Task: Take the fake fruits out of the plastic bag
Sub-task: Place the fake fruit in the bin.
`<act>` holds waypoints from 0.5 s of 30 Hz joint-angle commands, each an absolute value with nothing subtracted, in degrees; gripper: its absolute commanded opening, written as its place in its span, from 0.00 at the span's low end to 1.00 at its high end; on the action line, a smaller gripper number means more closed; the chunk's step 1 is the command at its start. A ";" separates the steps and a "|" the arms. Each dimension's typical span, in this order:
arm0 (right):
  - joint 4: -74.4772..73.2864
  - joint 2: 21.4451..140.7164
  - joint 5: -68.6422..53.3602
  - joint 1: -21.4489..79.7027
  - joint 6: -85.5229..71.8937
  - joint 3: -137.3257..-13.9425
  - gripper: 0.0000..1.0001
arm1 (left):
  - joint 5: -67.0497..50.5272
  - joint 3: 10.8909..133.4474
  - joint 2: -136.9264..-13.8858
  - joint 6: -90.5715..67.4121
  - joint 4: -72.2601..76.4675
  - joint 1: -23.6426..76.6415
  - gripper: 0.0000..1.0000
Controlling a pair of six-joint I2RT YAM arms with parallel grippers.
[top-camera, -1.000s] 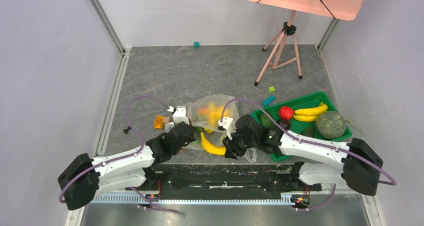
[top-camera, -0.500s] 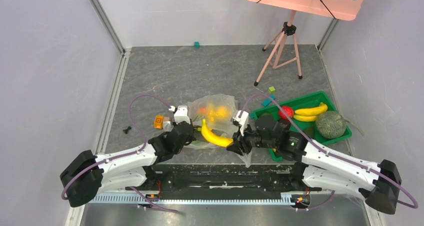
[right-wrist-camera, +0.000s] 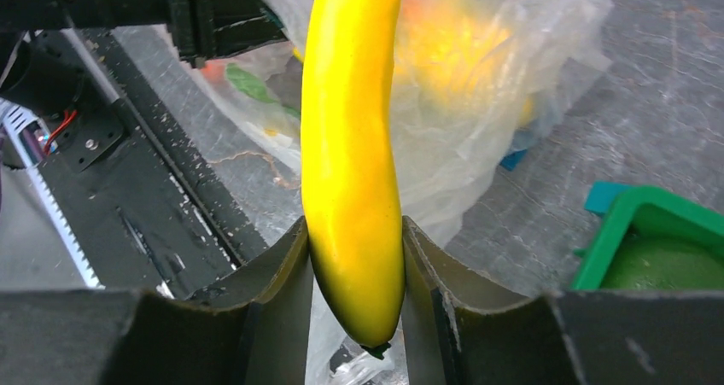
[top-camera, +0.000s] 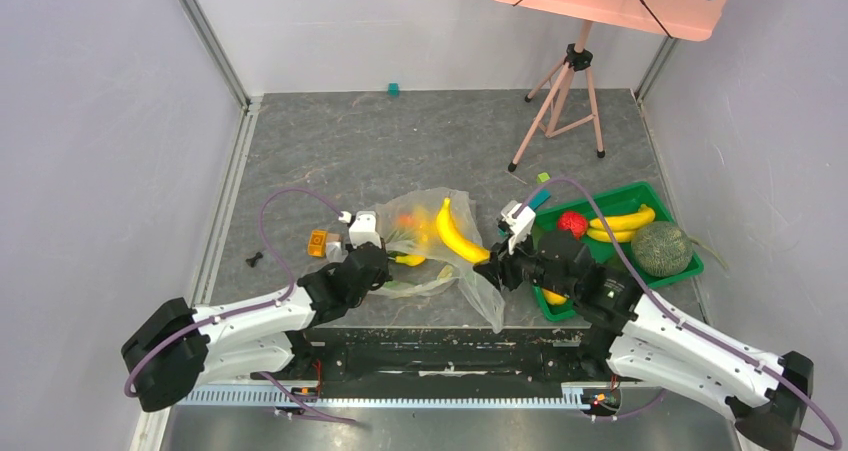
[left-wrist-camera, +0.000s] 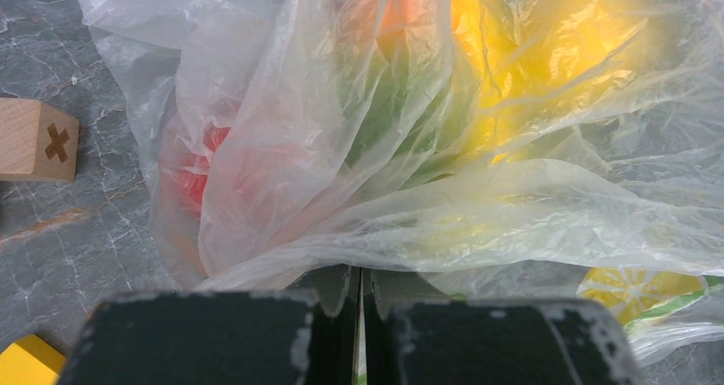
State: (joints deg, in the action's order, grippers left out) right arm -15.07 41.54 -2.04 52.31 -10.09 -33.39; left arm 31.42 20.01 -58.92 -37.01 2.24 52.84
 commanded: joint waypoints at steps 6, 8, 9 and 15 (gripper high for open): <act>-16.40 39.85 2.60 47.15 -12.29 -32.30 0.24 | 32.74 22.24 -59.76 -35.87 3.25 53.00 0.02; -16.97 39.58 3.59 45.59 -13.13 -32.09 0.24 | 32.63 22.15 -59.75 -35.81 3.25 52.99 0.02; -17.75 39.43 4.72 44.72 -13.54 -32.09 0.24 | 32.69 22.15 -59.74 -35.91 3.25 53.00 0.02; -23.61 39.02 14.19 38.39 -19.80 -31.44 0.23 | 32.45 22.27 -60.36 -35.80 3.67 53.00 0.02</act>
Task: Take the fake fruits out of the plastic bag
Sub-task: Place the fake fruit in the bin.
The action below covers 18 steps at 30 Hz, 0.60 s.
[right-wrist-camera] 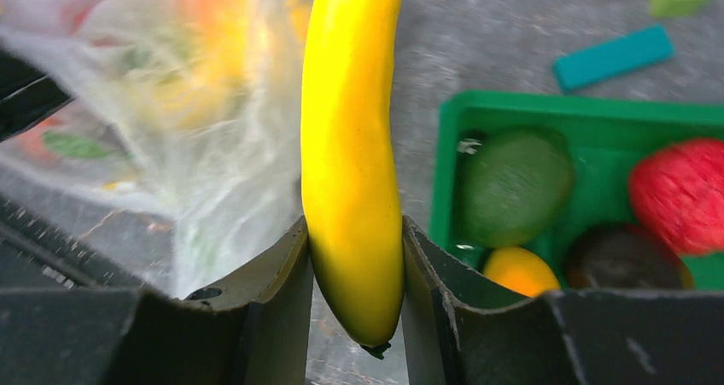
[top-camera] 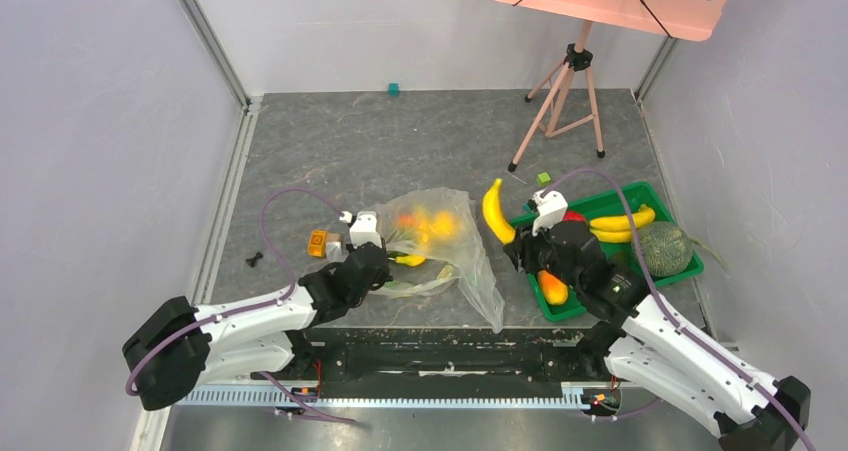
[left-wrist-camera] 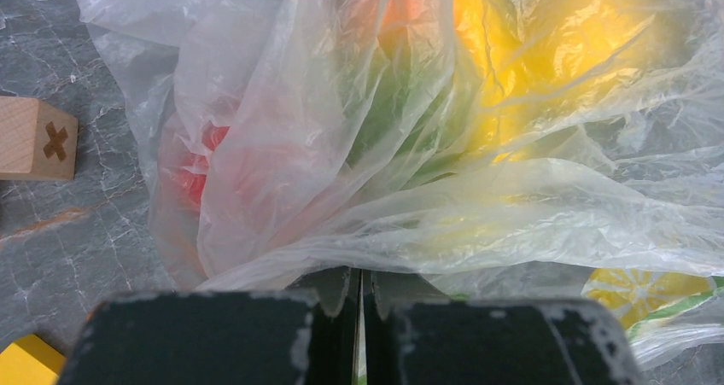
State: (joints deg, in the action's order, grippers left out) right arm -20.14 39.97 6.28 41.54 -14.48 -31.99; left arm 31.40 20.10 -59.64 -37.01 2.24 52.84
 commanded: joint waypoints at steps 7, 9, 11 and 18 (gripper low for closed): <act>-27.57 37.13 19.23 32.11 -28.87 -27.44 0.26 | 32.10 22.31 -60.78 -35.83 3.78 53.00 0.02; -28.15 36.29 19.72 30.82 -30.55 -26.41 0.25 | 32.15 22.16 -60.58 -35.78 3.78 52.99 0.02; -29.31 35.49 20.72 29.56 -32.18 -25.92 0.24 | 32.08 22.07 -60.54 -35.85 3.78 52.99 0.02; -31.32 33.89 21.62 26.48 -33.41 -24.27 0.31 | 31.97 21.96 -60.29 -36.00 3.78 53.00 0.02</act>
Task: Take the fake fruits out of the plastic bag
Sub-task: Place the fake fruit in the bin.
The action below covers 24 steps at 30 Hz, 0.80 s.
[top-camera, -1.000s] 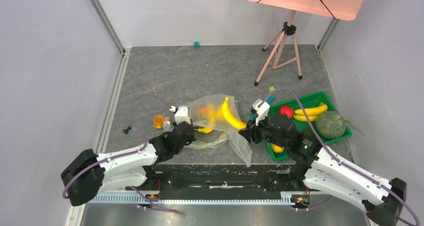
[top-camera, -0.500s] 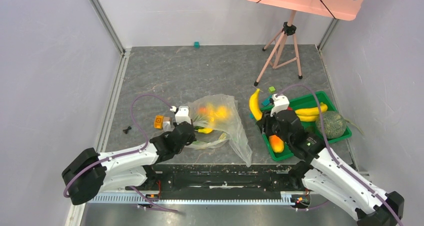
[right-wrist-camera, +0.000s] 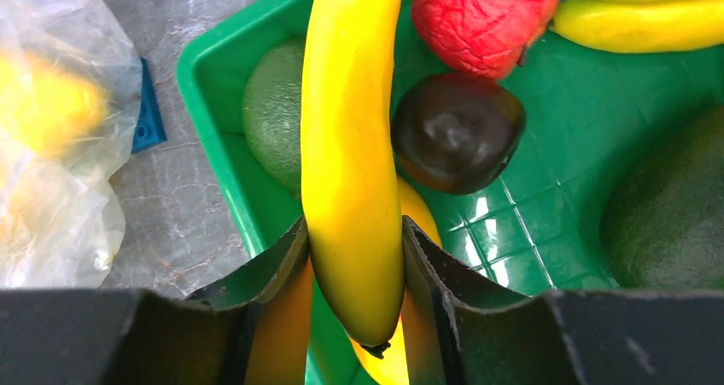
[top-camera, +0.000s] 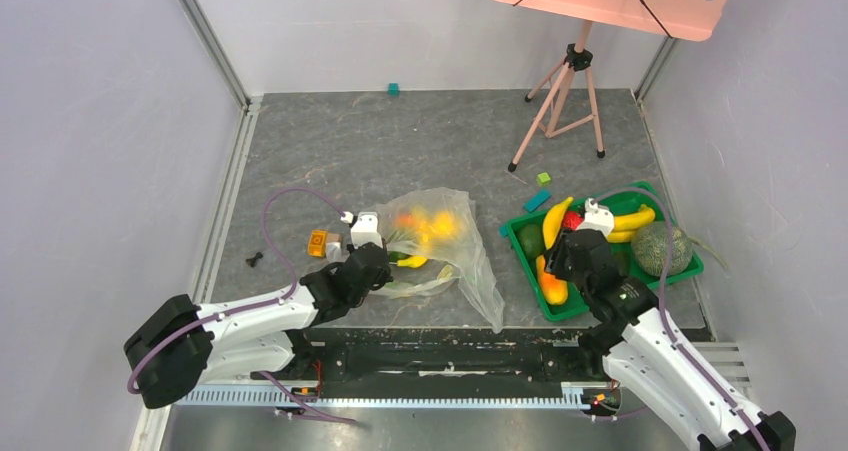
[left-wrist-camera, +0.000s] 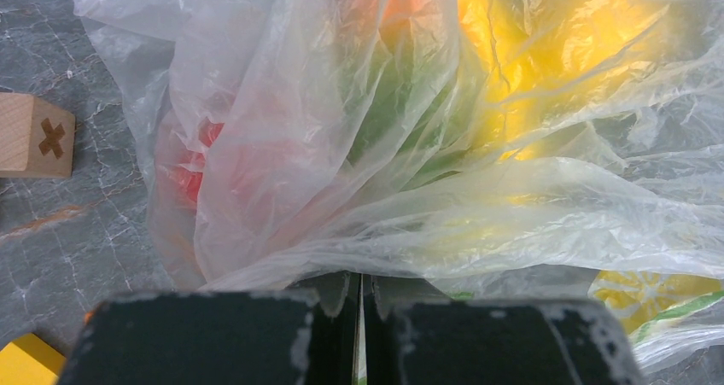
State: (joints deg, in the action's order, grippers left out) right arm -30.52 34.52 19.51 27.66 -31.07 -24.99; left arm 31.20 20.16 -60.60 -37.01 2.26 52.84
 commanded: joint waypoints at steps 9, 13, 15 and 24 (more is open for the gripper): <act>-31.48 32.84 21.32 25.44 -33.15 -23.88 0.52 | 31.82 21.97 -60.30 -36.03 3.87 53.00 0.02; -31.59 32.34 21.78 25.26 -32.97 -24.21 0.66 | 31.74 21.92 -60.25 -35.97 3.87 53.00 0.02; -32.26 32.01 23.08 25.23 -32.87 -24.80 0.72 | 31.82 21.88 -60.18 -36.00 3.82 53.00 0.02; -34.53 32.10 30.18 25.31 -29.22 -30.31 0.92 | 31.98 21.89 -59.99 -35.81 3.87 53.00 0.02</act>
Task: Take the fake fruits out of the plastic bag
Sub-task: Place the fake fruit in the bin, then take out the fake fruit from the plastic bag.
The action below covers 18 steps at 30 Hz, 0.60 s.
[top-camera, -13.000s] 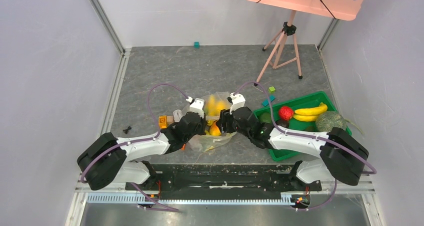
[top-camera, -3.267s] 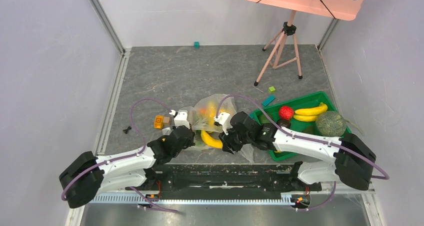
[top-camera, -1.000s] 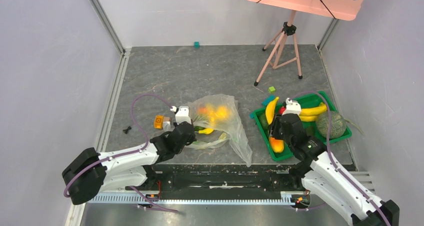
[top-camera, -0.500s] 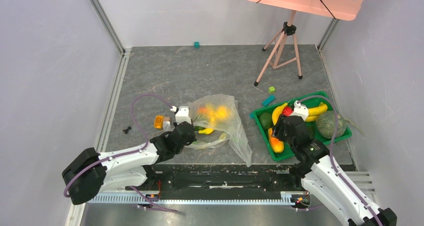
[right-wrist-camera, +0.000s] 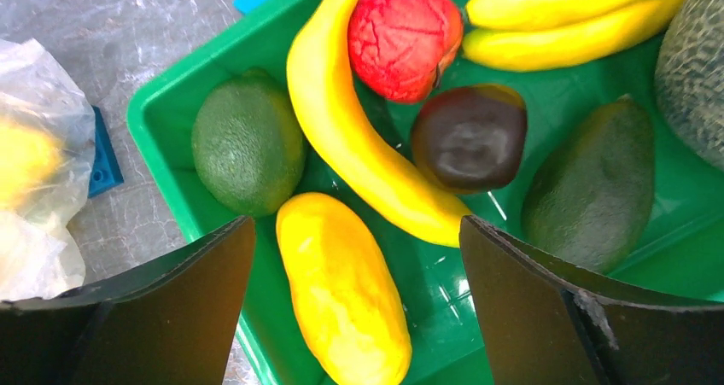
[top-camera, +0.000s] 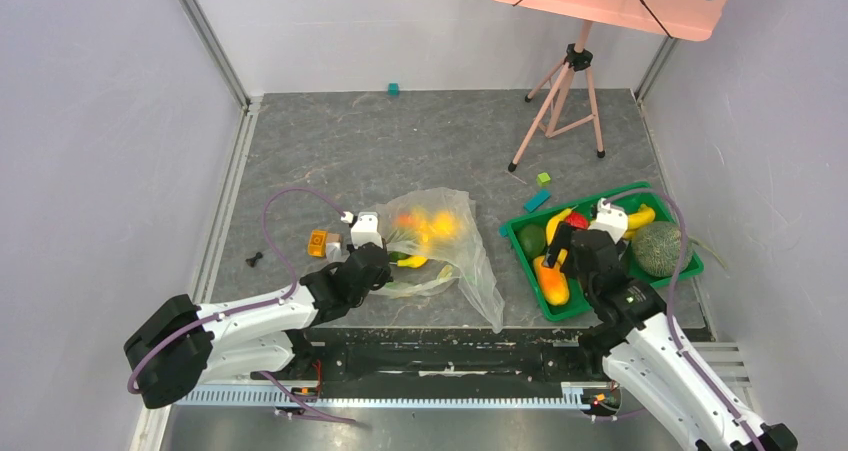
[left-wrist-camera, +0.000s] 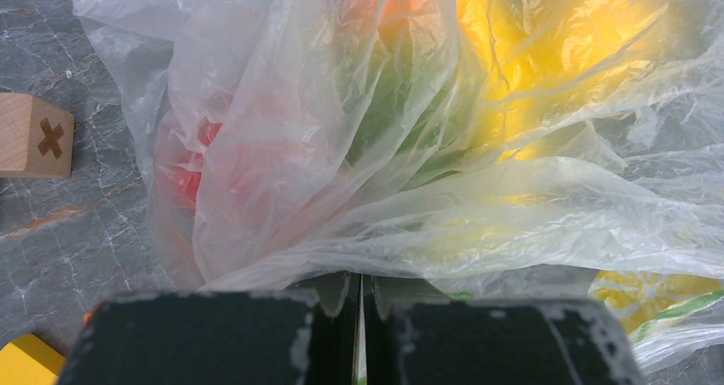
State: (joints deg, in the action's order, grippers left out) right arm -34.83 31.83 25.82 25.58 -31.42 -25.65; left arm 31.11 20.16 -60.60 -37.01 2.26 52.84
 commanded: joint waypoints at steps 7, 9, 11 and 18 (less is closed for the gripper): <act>-18.81 37.53 7.56 26.64 -20.97 -31.79 0.86 | 31.99 22.06 -60.09 -35.80 3.87 53.00 0.02; -14.95 39.95 6.97 32.54 -21.16 -32.23 0.85 | 32.08 21.94 -59.88 -35.75 3.86 52.95 0.02; -13.02 42.83 12.94 42.65 -21.18 -34.23 0.85 | 32.22 21.89 -59.73 -35.74 3.82 52.95 0.02; -3.74 54.89 16.37 62.49 -22.05 -40.13 0.67 | 32.34 21.36 -59.19 -36.15 3.78 53.00 0.02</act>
